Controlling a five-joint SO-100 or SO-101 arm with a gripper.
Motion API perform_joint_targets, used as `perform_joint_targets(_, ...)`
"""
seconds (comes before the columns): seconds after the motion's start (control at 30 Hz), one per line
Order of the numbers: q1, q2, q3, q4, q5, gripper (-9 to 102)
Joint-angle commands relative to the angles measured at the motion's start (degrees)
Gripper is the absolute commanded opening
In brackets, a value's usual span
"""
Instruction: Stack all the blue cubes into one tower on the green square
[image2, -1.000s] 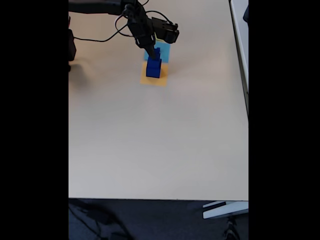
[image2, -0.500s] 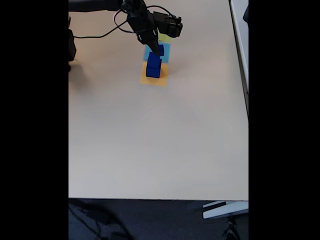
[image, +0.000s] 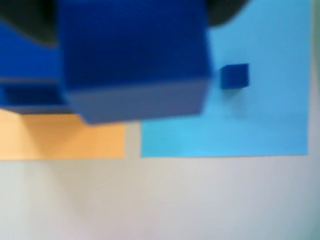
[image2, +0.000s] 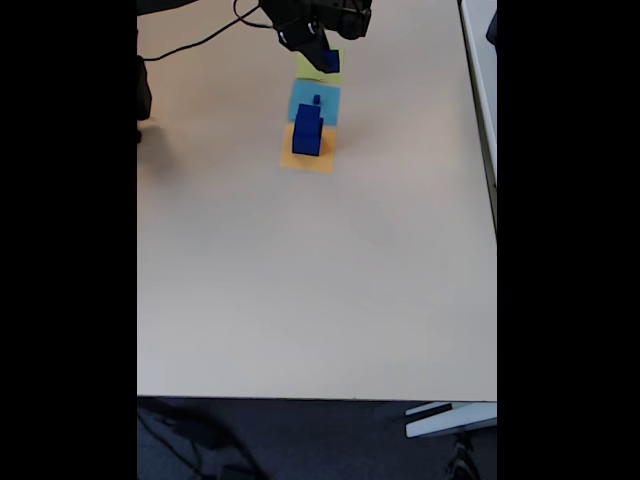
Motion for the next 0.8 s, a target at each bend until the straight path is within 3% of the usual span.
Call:
perform_joint_targets(0.0,-2.46,0.09,-4.13,0.09,5.45,0)
perform_joint_targets(0.37,-8.79,-3.87,-3.69,0.00,15.91,0)
perform_joint_targets(0.77,-13.71,-8.96,-3.60,-2.11,18.02,0)
